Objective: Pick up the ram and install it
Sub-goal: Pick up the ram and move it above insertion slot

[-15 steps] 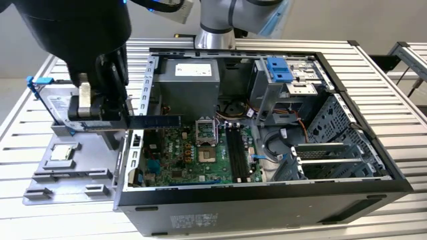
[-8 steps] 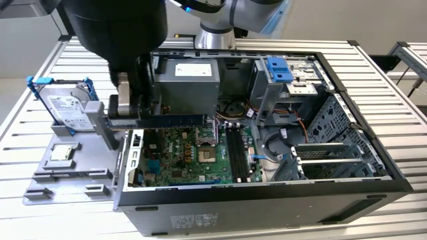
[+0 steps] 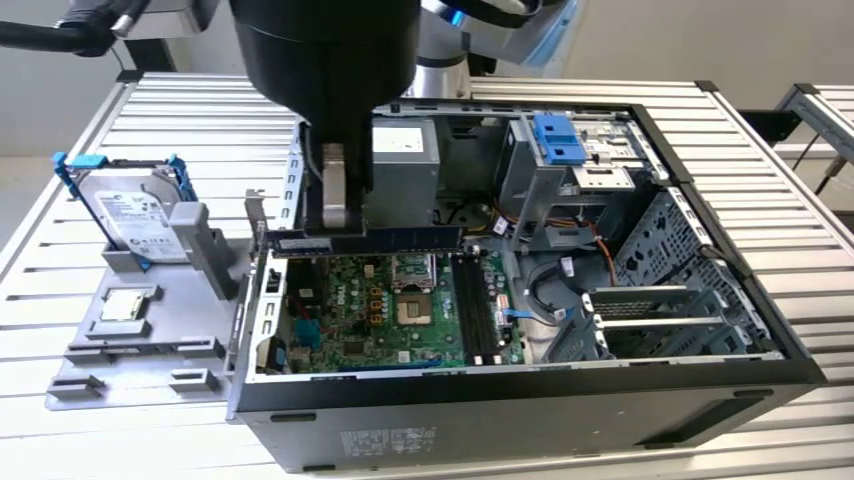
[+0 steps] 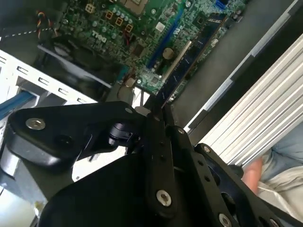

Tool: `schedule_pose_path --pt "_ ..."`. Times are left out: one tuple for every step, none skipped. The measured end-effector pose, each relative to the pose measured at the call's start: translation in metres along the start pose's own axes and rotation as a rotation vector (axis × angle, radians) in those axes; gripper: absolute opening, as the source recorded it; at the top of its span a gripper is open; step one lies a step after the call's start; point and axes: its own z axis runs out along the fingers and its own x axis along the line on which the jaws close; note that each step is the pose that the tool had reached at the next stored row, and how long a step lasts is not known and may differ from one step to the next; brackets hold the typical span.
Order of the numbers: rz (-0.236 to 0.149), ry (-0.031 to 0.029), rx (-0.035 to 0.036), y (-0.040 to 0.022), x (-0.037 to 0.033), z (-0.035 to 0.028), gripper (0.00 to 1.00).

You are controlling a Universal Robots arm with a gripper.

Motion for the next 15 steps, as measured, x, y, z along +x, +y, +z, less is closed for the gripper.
schedule_pose_path --pt "0.000 0.0000 0.0000 -0.0046 0.0000 0.0000 0.00" --pt "0.000 -0.0001 0.0000 -0.0091 -0.0001 -0.0001 0.00" --pt "0.000 -0.0001 0.0000 -0.0138 -0.0001 -0.0001 0.00" --pt "0.000 0.0000 0.0000 -0.0181 -0.0002 -0.0002 0.00" --pt "0.000 0.0000 0.0000 -0.0229 -0.0002 -0.0003 0.00" --pt "0.000 0.0000 0.0000 -0.0274 -0.0003 -0.0003 0.00" --pt "0.000 0.0000 0.0000 -0.0318 -0.0003 -0.0004 0.00" --pt "0.000 -0.0001 0.0000 -0.0362 -0.0004 -0.0004 0.00" --pt "0.000 0.0000 0.0000 -0.0407 -0.0004 -0.0005 0.00" --pt "0.000 -0.0001 0.0001 -0.0452 -0.0004 -0.0005 0.00" --pt "0.000 0.0000 0.0000 -0.0498 -0.0005 -0.0006 0.00" --pt "0.000 0.0000 0.0000 -0.0543 -0.0006 -0.0007 0.00" --pt "0.000 0.0000 0.0000 -0.0591 -0.0006 -0.0007 0.00" --pt "0.000 0.0000 0.0000 -0.0637 -0.0007 -0.0008 0.00" --pt "0.000 0.0000 0.0000 -0.0679 -0.0007 -0.0008 0.00"
